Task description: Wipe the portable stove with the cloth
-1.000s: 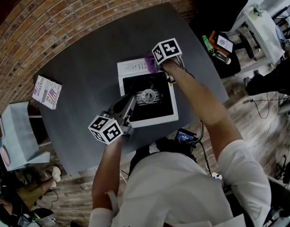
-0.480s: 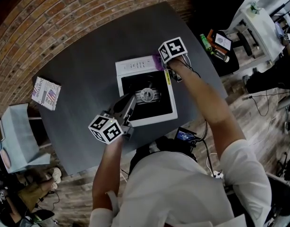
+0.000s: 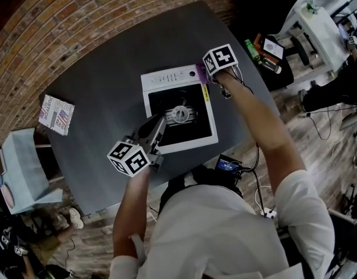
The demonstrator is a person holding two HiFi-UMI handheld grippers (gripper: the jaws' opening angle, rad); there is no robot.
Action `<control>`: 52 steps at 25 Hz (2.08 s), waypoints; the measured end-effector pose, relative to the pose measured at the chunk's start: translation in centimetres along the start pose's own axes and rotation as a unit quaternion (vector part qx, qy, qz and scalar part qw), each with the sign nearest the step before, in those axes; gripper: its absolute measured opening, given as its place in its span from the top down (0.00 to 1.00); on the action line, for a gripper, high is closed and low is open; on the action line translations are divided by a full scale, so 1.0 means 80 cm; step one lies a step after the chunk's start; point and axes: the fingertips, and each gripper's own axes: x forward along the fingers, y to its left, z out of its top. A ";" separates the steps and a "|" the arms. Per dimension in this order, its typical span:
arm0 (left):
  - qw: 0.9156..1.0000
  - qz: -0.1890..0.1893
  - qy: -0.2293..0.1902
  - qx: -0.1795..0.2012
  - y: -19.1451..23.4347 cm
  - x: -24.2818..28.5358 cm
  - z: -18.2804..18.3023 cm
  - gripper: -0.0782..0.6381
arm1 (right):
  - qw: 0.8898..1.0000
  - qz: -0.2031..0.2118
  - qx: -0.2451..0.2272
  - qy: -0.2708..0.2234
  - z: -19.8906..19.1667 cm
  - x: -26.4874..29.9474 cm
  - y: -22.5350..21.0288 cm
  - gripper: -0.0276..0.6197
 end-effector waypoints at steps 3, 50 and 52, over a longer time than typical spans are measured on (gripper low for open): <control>1.000 0.001 0.000 0.000 -0.001 0.005 -0.002 0.83 | 1.000 -0.016 -0.011 0.003 -0.007 -0.007 -0.013 0.80; 0.999 0.042 -0.019 -0.007 0.004 -0.051 -0.007 0.83 | 0.979 0.201 -0.001 -0.044 0.023 0.025 0.256 0.80; 0.999 0.037 -0.017 -0.008 0.005 -0.055 -0.006 0.83 | 0.978 0.205 0.018 -0.045 0.023 0.029 0.258 0.80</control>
